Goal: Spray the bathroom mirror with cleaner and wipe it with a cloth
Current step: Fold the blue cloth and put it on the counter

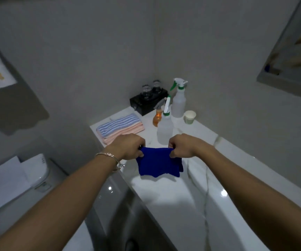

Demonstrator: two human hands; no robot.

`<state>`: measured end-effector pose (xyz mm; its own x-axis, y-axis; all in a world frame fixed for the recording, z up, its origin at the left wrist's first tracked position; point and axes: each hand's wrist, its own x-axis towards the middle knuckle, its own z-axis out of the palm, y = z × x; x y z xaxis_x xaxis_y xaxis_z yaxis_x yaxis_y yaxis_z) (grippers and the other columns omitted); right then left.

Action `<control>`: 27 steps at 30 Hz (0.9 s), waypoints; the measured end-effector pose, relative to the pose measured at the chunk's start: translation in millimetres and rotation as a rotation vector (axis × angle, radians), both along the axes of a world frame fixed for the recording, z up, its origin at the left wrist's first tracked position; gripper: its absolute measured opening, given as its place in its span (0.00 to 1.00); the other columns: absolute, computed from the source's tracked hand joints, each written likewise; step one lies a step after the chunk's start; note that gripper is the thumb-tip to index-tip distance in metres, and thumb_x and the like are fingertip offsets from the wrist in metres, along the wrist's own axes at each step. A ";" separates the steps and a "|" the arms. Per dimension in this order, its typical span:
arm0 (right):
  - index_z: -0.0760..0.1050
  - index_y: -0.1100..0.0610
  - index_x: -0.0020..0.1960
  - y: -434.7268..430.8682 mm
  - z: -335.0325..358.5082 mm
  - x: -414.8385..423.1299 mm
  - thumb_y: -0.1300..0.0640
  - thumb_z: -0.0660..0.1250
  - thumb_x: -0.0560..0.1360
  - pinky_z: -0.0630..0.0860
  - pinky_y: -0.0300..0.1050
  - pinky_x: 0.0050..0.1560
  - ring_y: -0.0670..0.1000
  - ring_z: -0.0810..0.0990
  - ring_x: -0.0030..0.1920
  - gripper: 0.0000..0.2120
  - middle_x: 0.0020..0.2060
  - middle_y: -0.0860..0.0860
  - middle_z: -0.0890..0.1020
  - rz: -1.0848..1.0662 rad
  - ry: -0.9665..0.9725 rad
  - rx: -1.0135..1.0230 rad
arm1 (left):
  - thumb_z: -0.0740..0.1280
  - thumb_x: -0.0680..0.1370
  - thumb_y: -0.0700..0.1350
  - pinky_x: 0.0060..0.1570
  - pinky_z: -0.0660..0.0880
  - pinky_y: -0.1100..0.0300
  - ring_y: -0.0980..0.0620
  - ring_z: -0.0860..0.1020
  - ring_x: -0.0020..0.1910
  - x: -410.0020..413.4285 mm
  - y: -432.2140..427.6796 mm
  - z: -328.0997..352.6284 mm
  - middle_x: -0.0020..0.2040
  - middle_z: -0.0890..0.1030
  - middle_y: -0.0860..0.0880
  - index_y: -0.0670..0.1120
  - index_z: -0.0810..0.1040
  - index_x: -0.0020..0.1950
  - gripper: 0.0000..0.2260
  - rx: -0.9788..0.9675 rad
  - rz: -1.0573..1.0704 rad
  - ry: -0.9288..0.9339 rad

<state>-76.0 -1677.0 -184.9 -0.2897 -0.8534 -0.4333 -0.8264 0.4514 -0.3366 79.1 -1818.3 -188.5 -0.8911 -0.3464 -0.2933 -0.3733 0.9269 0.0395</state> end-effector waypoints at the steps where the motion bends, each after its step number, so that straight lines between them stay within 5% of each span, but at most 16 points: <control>1: 0.73 0.52 0.45 -6.7 -7.9 -0.1 0.55 0.67 0.72 0.68 0.39 0.35 0.46 0.75 0.40 0.04 0.39 0.48 0.77 -0.003 -0.013 0.017 | 0.66 0.75 0.52 0.46 0.73 0.58 0.53 0.74 0.47 -0.9 -8.8 -8.3 0.50 0.78 0.52 0.51 0.75 0.55 0.10 0.039 0.003 -0.020; 4: 0.73 0.52 0.46 -28.0 -27.3 -1.2 0.55 0.67 0.72 0.69 0.39 0.37 0.46 0.74 0.40 0.04 0.40 0.48 0.77 -0.021 -0.054 0.068 | 0.67 0.75 0.50 0.51 0.75 0.55 0.53 0.75 0.48 -5.1 -38.6 -28.7 0.50 0.78 0.51 0.50 0.76 0.53 0.09 0.191 0.001 -0.079; 8: 0.74 0.51 0.44 -60.2 -45.1 -1.6 0.54 0.68 0.72 0.69 0.40 0.37 0.47 0.74 0.40 0.04 0.39 0.46 0.76 -0.099 -0.083 0.109 | 0.67 0.74 0.49 0.47 0.73 0.60 0.55 0.75 0.45 -13.6 -82.5 -47.2 0.48 0.79 0.51 0.51 0.75 0.48 0.05 0.289 -0.048 -0.131; 14: 0.75 0.53 0.45 -103.4 -55.8 -3.0 0.55 0.66 0.71 0.73 0.42 0.40 0.50 0.76 0.42 0.04 0.42 0.50 0.79 -0.239 -0.055 0.052 | 0.66 0.76 0.50 0.45 0.68 0.62 0.53 0.73 0.49 -43.0 -144.2 -52.6 0.54 0.78 0.50 0.48 0.76 0.60 0.14 0.196 -0.156 -0.139; 21: 0.76 0.53 0.47 -137.8 -41.2 -11.8 0.53 0.67 0.71 0.77 0.45 0.44 0.50 0.78 0.43 0.06 0.42 0.51 0.80 -0.356 0.103 -0.043 | 0.67 0.74 0.44 0.41 0.67 0.64 0.56 0.72 0.42 -74.3 -182.7 -38.3 0.45 0.76 0.52 0.51 0.72 0.49 0.06 0.101 -0.260 -0.035; 27: 0.78 0.55 0.50 -143.4 -75.5 29.3 0.45 0.64 0.74 0.69 0.42 0.44 0.52 0.77 0.49 0.14 0.48 0.51 0.80 -0.192 -0.171 0.333 | 0.72 0.72 0.50 0.56 0.71 0.58 0.52 0.72 0.53 -57.6 -192.6 -63.2 0.55 0.75 0.51 0.50 0.76 0.59 0.16 0.274 -0.216 -0.385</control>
